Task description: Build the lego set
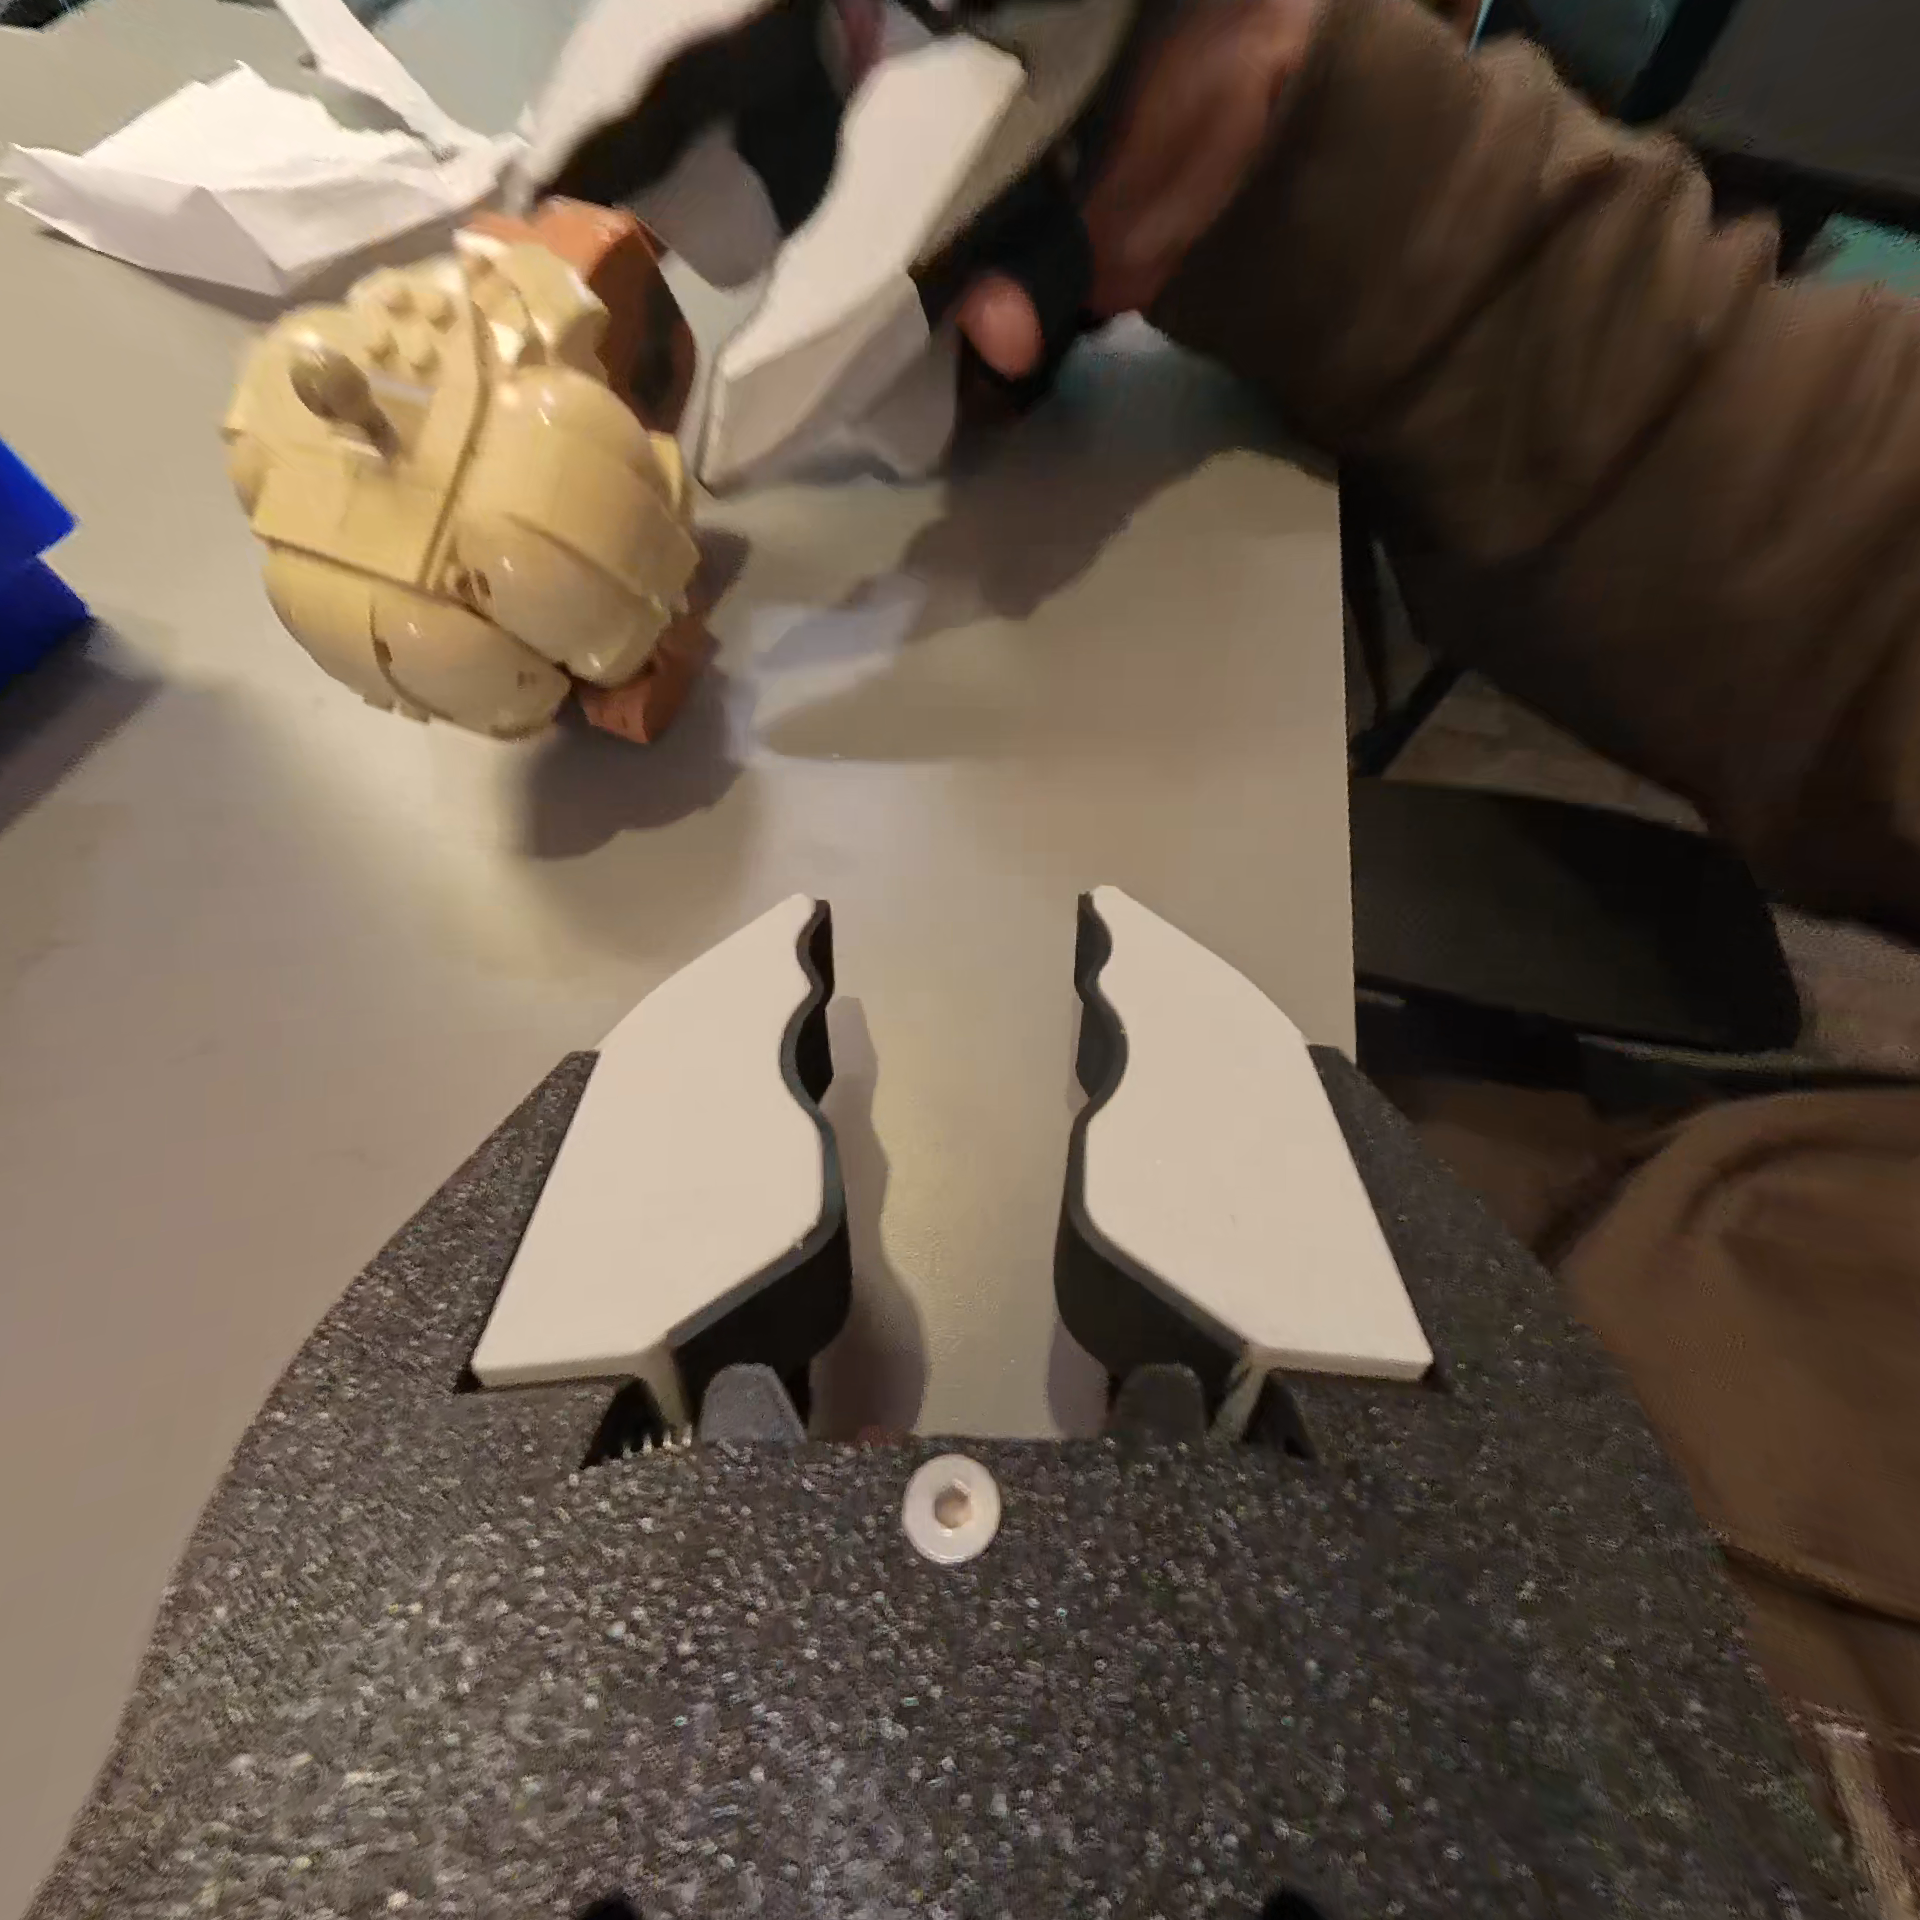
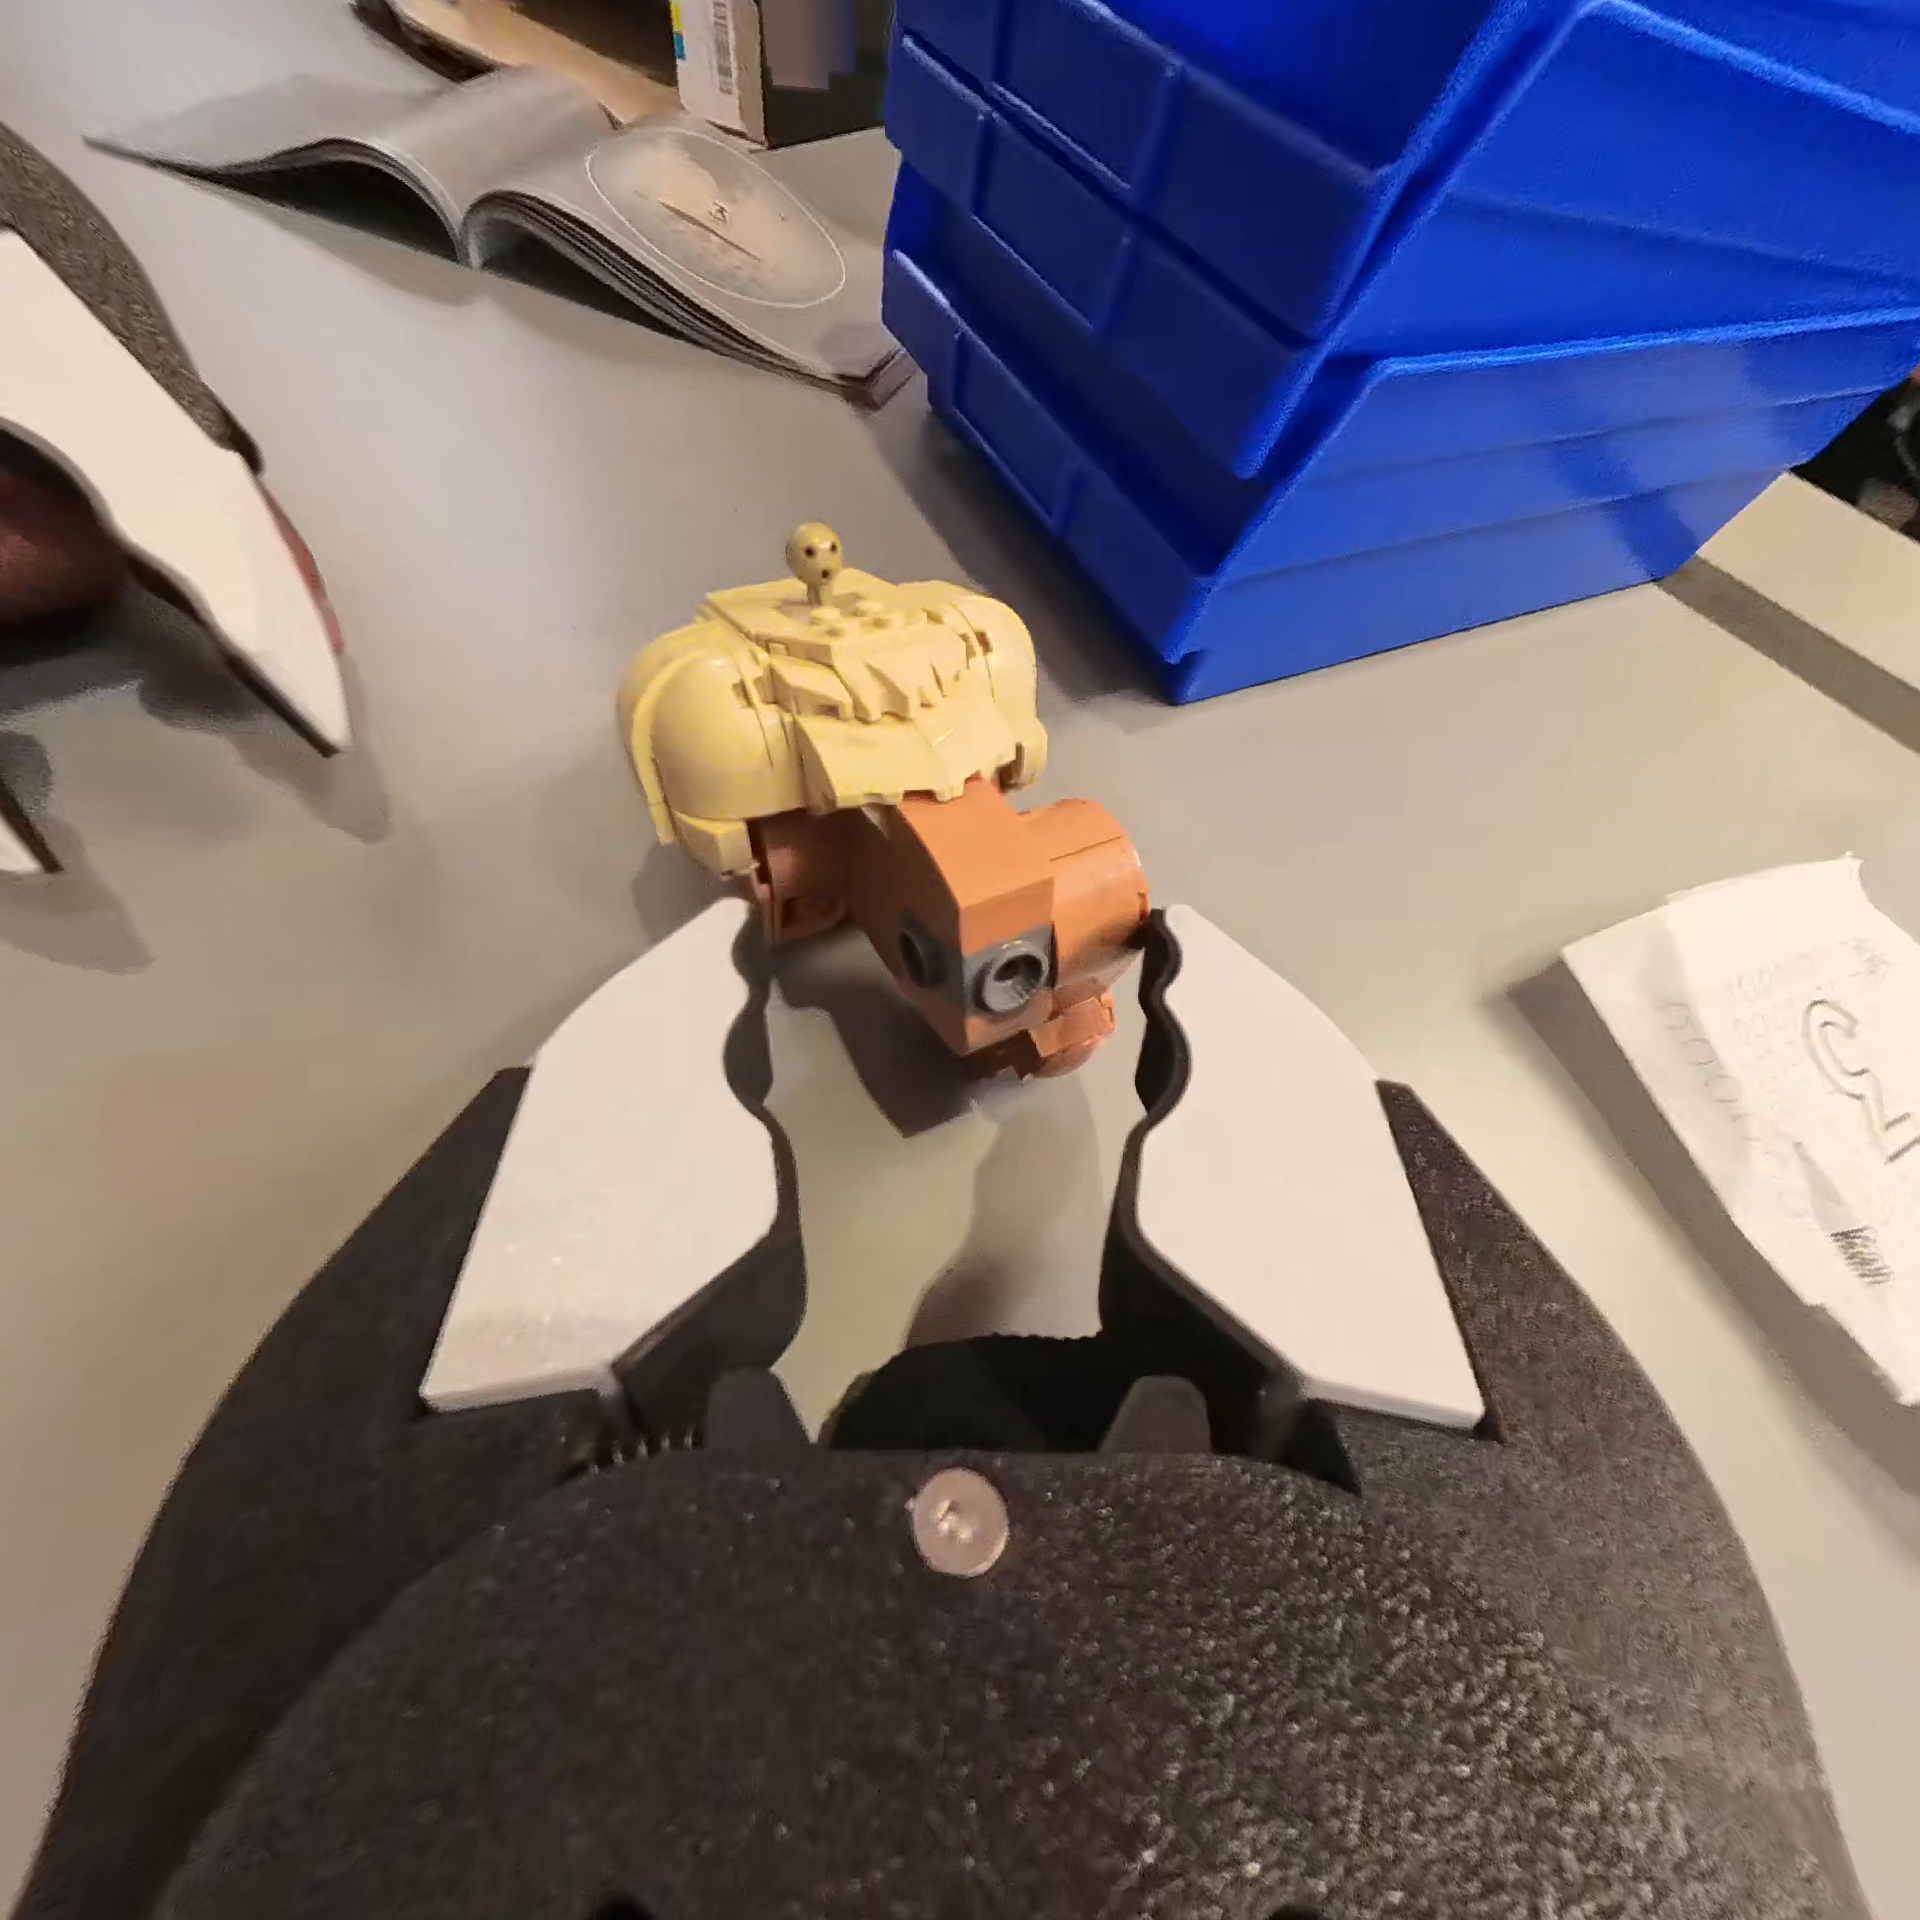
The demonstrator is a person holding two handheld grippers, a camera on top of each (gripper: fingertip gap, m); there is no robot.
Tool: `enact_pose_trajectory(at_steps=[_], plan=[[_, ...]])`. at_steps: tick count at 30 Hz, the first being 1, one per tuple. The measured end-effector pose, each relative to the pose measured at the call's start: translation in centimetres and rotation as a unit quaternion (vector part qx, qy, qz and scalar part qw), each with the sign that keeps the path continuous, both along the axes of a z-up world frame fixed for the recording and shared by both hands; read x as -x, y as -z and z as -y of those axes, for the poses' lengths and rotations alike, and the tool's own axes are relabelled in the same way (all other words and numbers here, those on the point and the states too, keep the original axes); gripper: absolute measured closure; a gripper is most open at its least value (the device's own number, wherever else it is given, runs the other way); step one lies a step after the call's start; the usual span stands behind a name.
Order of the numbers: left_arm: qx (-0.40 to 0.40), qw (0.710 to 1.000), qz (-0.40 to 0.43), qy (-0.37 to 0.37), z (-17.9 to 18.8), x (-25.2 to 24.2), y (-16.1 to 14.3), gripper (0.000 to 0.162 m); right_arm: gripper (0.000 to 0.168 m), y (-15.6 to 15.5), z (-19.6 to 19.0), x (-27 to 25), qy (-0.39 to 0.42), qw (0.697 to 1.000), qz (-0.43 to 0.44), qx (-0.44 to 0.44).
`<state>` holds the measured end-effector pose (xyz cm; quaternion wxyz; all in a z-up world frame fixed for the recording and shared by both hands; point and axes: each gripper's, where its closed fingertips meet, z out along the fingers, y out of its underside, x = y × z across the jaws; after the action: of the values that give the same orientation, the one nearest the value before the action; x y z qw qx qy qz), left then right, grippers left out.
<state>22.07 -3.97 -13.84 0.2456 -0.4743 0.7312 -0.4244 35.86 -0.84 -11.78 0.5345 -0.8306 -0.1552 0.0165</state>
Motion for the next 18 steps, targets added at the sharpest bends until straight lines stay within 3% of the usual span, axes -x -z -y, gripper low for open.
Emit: enact_pose_trajectory(at_steps=[4,7,11,15,18], plan=[[0.074,0.996,0.016,-0.054,-2.0,0.0,-1.2,0.117,0.104,-0.2,0.1,4.4,0.047,0.998,-0.030,0.004],[0.095,0.992,0.018,-0.077,-3.5,0.4,-1.4,0.117,0.115,-0.6,0.7,8.1,0.056,0.998,-0.002,-0.020],[0.045,0.996,0.021,-0.077,-4.7,1.4,-1.3,0.114,0.117,-0.7,2.1,9.0,0.130,0.990,0.053,-0.023],[-0.025,0.997,0.035,-0.062,-5.4,2.2,-1.9,0.113,0.116,0.0,2.1,12.6,0.134,0.989,0.060,-0.019],[-0.061,0.996,0.039,-0.055,-6.2,2.6,-2.8,0.115,0.118,0.8,1.0,14.1,0.165,0.978,0.127,-0.005]])
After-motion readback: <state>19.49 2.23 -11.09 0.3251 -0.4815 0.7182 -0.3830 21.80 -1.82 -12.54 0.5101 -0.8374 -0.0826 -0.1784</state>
